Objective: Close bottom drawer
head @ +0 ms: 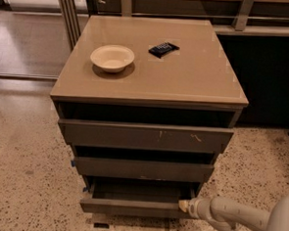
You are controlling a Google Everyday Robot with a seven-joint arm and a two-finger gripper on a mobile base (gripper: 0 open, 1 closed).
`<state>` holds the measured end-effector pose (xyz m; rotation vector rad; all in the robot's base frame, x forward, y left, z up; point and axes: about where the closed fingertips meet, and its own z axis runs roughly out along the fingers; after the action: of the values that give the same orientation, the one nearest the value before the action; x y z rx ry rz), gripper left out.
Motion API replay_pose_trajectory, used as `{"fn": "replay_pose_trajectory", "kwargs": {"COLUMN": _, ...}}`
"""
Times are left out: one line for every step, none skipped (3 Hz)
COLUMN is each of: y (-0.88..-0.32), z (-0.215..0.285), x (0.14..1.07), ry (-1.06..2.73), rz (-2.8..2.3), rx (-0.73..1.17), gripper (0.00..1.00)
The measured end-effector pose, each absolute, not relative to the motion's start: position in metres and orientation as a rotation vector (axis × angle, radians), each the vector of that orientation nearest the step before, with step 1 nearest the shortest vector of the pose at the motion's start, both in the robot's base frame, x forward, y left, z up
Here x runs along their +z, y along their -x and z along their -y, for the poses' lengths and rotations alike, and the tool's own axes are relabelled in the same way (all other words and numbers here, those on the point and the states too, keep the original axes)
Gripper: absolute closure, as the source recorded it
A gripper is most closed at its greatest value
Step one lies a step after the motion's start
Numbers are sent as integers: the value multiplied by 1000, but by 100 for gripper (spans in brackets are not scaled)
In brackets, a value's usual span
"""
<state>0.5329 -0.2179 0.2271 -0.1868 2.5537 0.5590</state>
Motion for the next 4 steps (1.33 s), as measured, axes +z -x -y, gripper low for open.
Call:
{"fn": "replay_pose_trajectory", "kwargs": {"y": -534, "z": 217, "x": 227, "ry": 189, "rz": -2553, "rx": 560, "gripper": 100}}
{"fn": "replay_pose_trajectory", "kwargs": {"y": -484, "z": 206, "x": 262, "ry": 143, "rz": -2550, "rx": 573, "gripper": 100}}
{"fn": "replay_pose_trajectory", "kwargs": {"y": -474, "z": 200, "x": 253, "ry": 140, "rz": -2575, "rx": 598, "gripper": 100}}
{"fn": "replay_pose_trajectory", "kwargs": {"y": -491, "z": 207, "x": 233, "ry": 81, "rz": -2632, "rx": 632, "gripper": 100}}
